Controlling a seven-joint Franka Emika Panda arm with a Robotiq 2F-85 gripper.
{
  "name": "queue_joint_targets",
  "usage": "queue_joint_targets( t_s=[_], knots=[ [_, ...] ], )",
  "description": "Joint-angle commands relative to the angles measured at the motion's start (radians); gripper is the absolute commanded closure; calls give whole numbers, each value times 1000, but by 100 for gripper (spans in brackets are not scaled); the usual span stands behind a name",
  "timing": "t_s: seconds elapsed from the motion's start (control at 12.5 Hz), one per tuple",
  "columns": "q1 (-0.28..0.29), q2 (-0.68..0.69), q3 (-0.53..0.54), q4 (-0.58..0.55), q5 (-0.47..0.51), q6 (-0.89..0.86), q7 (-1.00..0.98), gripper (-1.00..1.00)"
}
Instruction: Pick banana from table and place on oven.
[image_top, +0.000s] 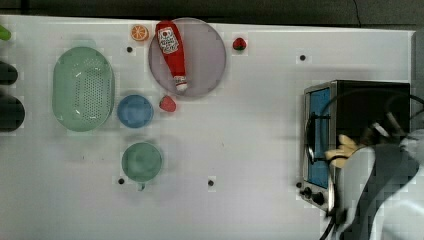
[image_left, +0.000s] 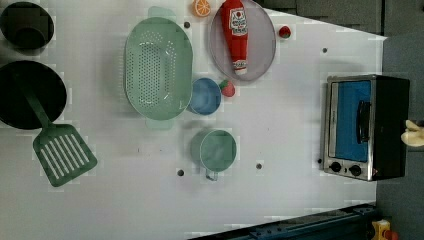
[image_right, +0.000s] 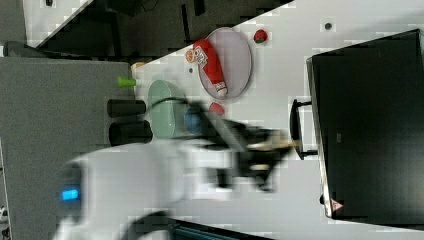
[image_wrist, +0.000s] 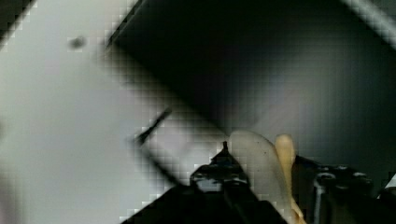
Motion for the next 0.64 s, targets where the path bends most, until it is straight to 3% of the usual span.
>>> queue_joint_targets(
  t_s=[0.08, 0.24, 0.32, 0.64],
  knots=[
    [-10, 64, -15, 34, -2, 58, -261, 43],
    [-13, 126, -35, 64, 9, 68, -336, 43],
    [-15, 148, -40, 69, 19, 67, -370, 33],
    [-23, 173, -41, 70, 30, 87, -399, -54]
  ],
)
